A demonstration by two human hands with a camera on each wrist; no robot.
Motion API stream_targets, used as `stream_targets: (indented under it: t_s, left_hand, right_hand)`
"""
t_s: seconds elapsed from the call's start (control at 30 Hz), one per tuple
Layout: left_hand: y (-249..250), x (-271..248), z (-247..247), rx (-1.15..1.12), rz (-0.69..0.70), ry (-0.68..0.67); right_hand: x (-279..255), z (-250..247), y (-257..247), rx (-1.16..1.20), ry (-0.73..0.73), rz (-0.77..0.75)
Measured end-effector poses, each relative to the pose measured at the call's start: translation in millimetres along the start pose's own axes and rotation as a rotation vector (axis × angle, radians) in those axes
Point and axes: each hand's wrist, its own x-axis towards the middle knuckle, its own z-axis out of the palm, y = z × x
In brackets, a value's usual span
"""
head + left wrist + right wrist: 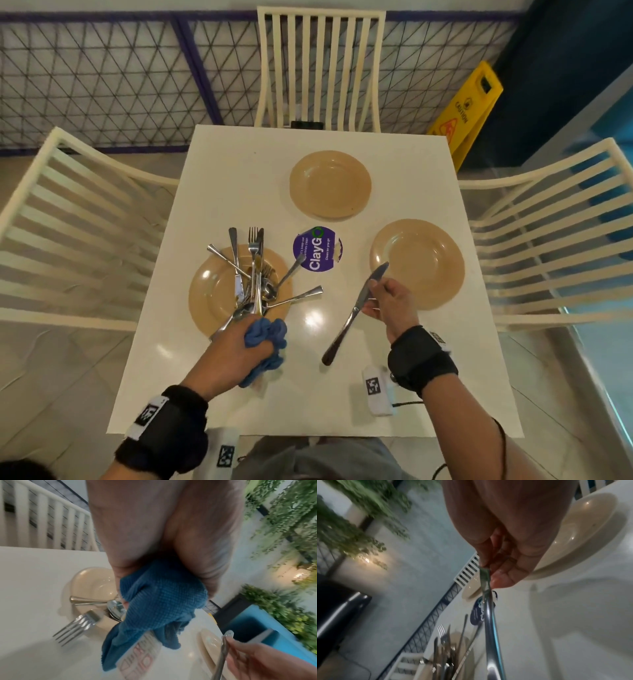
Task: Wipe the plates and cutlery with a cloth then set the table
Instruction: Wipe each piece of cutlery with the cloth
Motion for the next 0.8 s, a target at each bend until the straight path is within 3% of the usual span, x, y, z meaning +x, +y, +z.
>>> stream_targets:
  t_s: [0.07,0.23,0.53,0.8]
  left_hand:
    - [-9.5,2.3,-0.7,-0.092,-0.046,0.082]
    - [-23.7,-0.2,2.0,-0.062,-0.119,0.283]
    - [-37.6,-0.5,29.8,-0.054,-0.218,0.388]
    - [-43.0,4.1,26.6,-0.087,-0.197,0.463]
  right_hand:
    - [11.9,5.1,11.5,-0.082,-0.027,0.042]
    - [38.9,17.9,33.2,-0.31,-0.112,0.07]
    - [78.2,25.2,53.2,-0.714,-0.156,0.091]
    - [83.3,31.2,32.8,-1.072,-0.209,0.059]
